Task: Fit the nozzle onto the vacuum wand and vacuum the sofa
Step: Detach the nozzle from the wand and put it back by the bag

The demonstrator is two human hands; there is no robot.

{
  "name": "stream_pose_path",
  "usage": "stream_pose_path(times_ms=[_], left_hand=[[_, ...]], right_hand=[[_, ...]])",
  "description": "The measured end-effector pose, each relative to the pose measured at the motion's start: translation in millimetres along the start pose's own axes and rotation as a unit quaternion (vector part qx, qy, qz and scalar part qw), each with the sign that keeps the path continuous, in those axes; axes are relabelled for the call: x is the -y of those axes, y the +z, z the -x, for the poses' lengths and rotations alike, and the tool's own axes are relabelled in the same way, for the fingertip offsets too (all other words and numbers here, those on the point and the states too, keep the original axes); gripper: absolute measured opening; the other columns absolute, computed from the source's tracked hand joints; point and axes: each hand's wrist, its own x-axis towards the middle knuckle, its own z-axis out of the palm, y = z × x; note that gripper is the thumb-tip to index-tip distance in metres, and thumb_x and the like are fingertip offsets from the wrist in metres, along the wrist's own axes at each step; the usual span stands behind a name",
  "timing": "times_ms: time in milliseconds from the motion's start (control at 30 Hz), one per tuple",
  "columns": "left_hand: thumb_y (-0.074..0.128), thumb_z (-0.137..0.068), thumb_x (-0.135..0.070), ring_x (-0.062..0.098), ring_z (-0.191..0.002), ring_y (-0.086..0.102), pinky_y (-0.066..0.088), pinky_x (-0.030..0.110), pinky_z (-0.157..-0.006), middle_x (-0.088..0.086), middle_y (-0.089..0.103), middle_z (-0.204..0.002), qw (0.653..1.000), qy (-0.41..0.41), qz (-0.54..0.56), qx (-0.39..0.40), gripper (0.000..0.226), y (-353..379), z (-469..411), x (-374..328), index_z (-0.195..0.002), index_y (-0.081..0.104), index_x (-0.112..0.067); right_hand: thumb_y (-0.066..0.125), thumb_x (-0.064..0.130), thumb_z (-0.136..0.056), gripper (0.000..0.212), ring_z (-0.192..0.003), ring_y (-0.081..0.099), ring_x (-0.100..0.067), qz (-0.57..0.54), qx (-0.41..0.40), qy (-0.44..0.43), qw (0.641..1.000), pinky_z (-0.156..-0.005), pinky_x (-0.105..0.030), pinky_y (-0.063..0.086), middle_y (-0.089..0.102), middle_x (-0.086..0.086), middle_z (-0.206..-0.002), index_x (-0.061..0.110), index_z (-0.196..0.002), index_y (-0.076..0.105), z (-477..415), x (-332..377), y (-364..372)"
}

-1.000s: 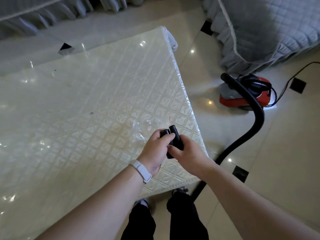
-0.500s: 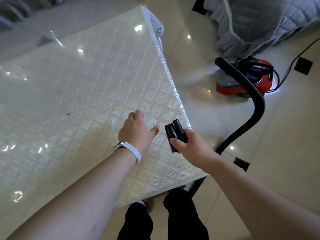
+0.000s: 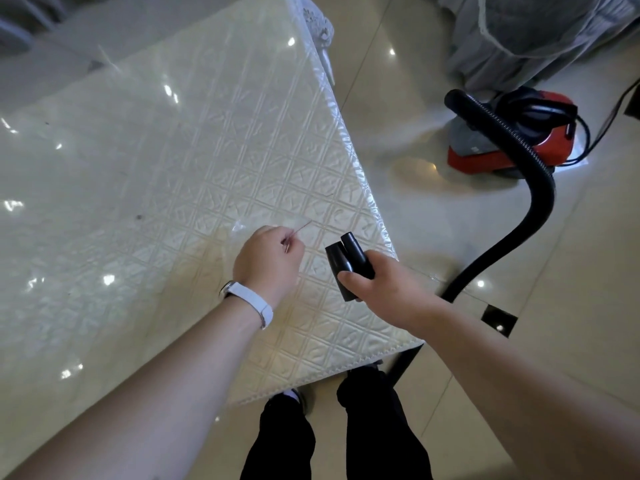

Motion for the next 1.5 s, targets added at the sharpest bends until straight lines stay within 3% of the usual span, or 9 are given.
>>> stream_pose_path(times_ms=[100, 233, 433, 833, 933, 1067, 1233, 1367, 1500], left_hand=[[0.056, -0.098, -0.023, 0.008, -0.07, 0.053, 0.038, 0.015, -0.06, -0.005, 0.055, -0.085, 0.999, 0.014, 0.051, 0.003, 0.022, -10, 9, 4, -0.091, 0.075, -0.014], [0.055, -0.1, -0.024, 0.002, -0.074, 0.054, 0.036, 0.012, -0.062, -0.005, 0.054, -0.086, 0.996, 0.026, 0.08, 0.002, 0.024, -22, 20, 2, -0.088, 0.074, -0.014], [0.045, -0.104, -0.013, -0.008, -0.096, 0.054, 0.032, -0.006, -0.079, -0.011, 0.058, -0.108, 0.983, 0.034, 0.175, 0.045, 0.031, -46, 40, -5, -0.123, 0.069, -0.011], [0.052, -0.103, -0.018, 0.002, -0.087, 0.056, 0.039, 0.004, -0.076, -0.002, 0.056, -0.095, 0.973, 0.096, 0.192, 0.083, 0.031, -54, 60, 19, -0.129, 0.067, -0.023], [0.052, -0.103, -0.019, -0.003, -0.077, 0.053, 0.038, 0.007, -0.073, -0.01, 0.049, -0.084, 0.969, 0.128, 0.189, 0.1, 0.031, -56, 65, 25, -0.129, 0.066, -0.029], [0.053, -0.102, -0.014, -0.007, -0.081, 0.055, 0.039, 0.006, -0.077, -0.011, 0.055, -0.087, 0.959, 0.101, 0.233, 0.127, 0.029, -60, 69, 30, -0.121, 0.07, -0.029], [0.052, -0.103, -0.013, -0.009, -0.101, 0.062, 0.044, 0.009, -0.085, -0.023, 0.072, -0.1, 0.931, 0.04, 0.31, 0.189, 0.034, -69, 70, 33, -0.102, 0.072, -0.04], [0.052, -0.103, -0.017, 0.019, -0.096, 0.065, 0.052, 0.035, -0.09, 0.008, 0.075, -0.108, 0.929, 0.025, 0.32, 0.186, 0.038, -73, 68, 34, -0.095, 0.071, -0.05], [0.052, -0.103, -0.017, 0.015, -0.094, 0.063, 0.05, 0.032, -0.091, 0.009, 0.075, -0.107, 0.927, 0.021, 0.326, 0.186, 0.036, -73, 67, 37, -0.097, 0.069, -0.048]], right_hand=[[0.059, 0.04, -0.095, 0.021, -0.069, 0.055, -0.014, 0.021, 0.013, -0.022, 0.999, -0.058, -0.025, 0.041, 0.066, -0.001, -0.087, 0.02, -0.102, 0.058, 9, 13, 3], [0.06, 0.04, -0.093, 0.02, -0.065, 0.053, -0.013, 0.033, 0.021, -0.042, 0.998, -0.058, -0.027, 0.041, 0.062, 0.003, -0.081, 0.021, -0.094, 0.056, 17, 32, 10], [0.059, 0.041, -0.092, 0.023, -0.058, 0.051, -0.012, 0.093, 0.023, -0.056, 0.994, -0.053, -0.025, 0.039, 0.056, 0.007, -0.07, 0.021, -0.082, 0.051, 26, 43, 26], [0.055, 0.044, -0.092, 0.032, -0.055, 0.056, -0.019, 0.075, 0.03, 0.048, 0.996, -0.047, -0.022, 0.039, 0.062, -0.004, -0.067, 0.013, -0.084, 0.06, 25, 55, 59], [0.058, 0.049, -0.089, 0.04, -0.054, 0.06, -0.018, 0.003, 0.039, 0.087, 0.995, -0.06, -0.029, 0.05, 0.071, -0.008, -0.074, 0.011, -0.084, 0.067, 21, 58, 66], [0.066, 0.046, -0.086, 0.042, -0.06, 0.064, -0.018, -0.067, 0.04, 0.104, 0.991, -0.071, -0.033, 0.057, 0.077, -0.013, -0.097, 0.005, -0.095, 0.074, 17, 59, 70], [0.07, 0.045, -0.083, 0.04, -0.061, 0.066, -0.016, -0.094, 0.036, 0.113, 0.989, -0.069, -0.033, 0.055, 0.076, -0.007, -0.086, 0.005, -0.092, 0.076, 16, 59, 70], [0.072, 0.028, -0.086, 0.021, -0.064, 0.067, -0.019, -0.18, -0.017, 0.084, 0.98, -0.087, -0.044, 0.061, 0.063, -0.007, -0.075, 0.009, -0.086, 0.063, 17, 57, 74], [0.062, 0.027, -0.091, 0.022, -0.06, 0.07, -0.017, -0.086, -0.06, 0.054, 0.993, -0.076, -0.039, 0.064, 0.07, -0.007, -0.076, 0.006, -0.091, 0.064, 20, 57, 78]])
